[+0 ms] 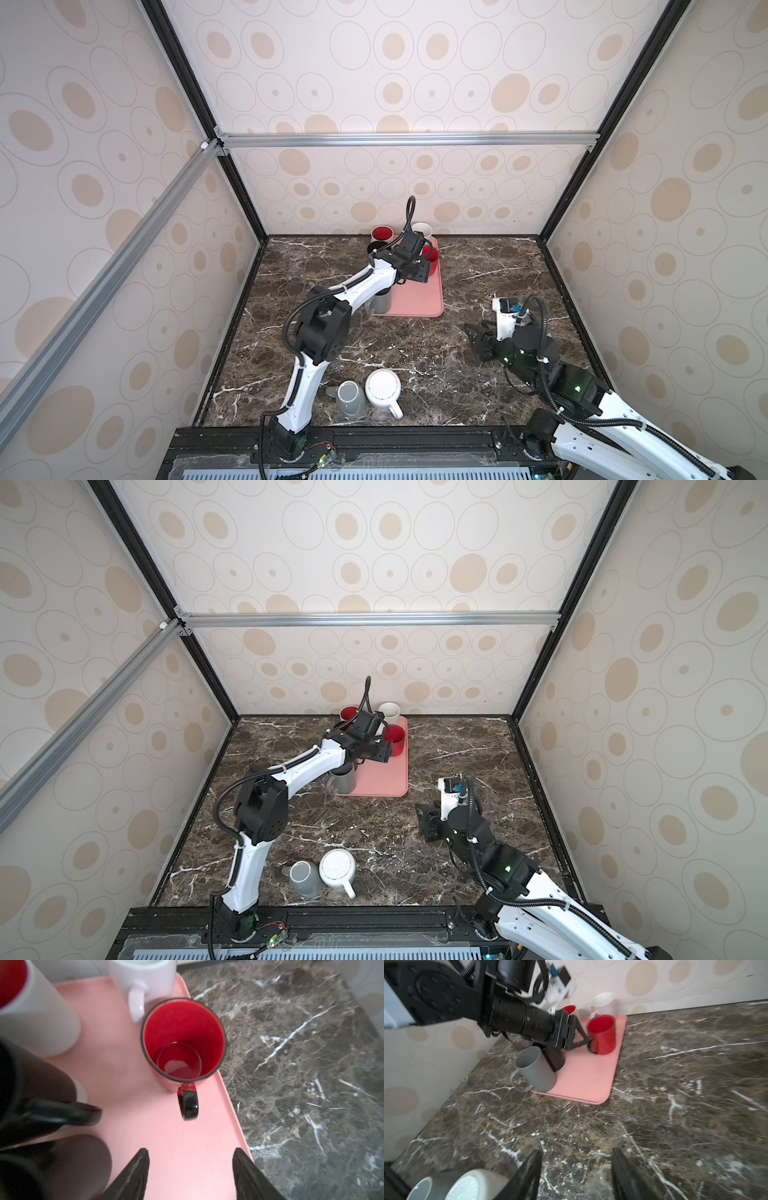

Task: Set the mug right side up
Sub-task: 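Release the red mug on the tray while the right gripper reaches the upside-down white mug, then grasp the upside-down white mug's handle with the right gripper and lift it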

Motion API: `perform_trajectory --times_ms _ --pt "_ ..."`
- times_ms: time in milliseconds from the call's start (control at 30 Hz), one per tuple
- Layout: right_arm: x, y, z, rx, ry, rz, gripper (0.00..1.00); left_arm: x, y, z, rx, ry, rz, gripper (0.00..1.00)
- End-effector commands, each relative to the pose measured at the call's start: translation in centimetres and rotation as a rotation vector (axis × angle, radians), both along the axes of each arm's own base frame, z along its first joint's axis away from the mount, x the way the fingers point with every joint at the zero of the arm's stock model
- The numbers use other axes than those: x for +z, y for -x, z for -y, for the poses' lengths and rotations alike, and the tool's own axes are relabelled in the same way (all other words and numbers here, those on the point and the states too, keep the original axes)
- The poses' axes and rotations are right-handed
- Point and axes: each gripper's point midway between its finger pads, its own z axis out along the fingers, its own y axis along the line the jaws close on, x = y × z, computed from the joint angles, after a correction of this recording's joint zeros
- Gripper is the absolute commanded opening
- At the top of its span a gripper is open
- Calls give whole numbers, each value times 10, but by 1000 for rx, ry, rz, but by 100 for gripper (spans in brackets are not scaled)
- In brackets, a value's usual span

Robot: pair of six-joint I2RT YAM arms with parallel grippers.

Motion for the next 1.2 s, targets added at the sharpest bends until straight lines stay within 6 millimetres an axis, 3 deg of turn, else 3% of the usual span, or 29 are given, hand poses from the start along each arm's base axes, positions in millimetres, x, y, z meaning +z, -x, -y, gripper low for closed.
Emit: perform_trajectory --times_ms 0,133,200,333,467,600,800,900,1000,1167 --pt "-6 19 -49 288 -47 -26 62 96 4 -4 17 206 217 69" --pt "-29 34 -83 469 -31 -133 68 111 37 -24 25 274 245 75" --pt "-42 43 -95 517 13 -151 76 116 54 -37 35 302 259 80" --pt "-63 66 -115 600 136 -151 83 124 82 -62 64 317 295 99" --pt "-85 96 -136 721 239 -170 87 126 105 -94 124 297 334 99" --pt "-106 115 -148 770 402 -150 100 128 120 -120 181 258 372 99" --pt "-115 130 -171 828 476 -127 100 131 135 -154 282 238 431 99" --pt "-131 134 -177 840 569 -146 99 135 140 -160 289 244 456 99" --pt "-141 127 -175 795 609 -157 90 132 141 -160 282 230 448 99" --pt "-140 112 -169 727 603 -153 65 128 143 -160 274 227 437 99"
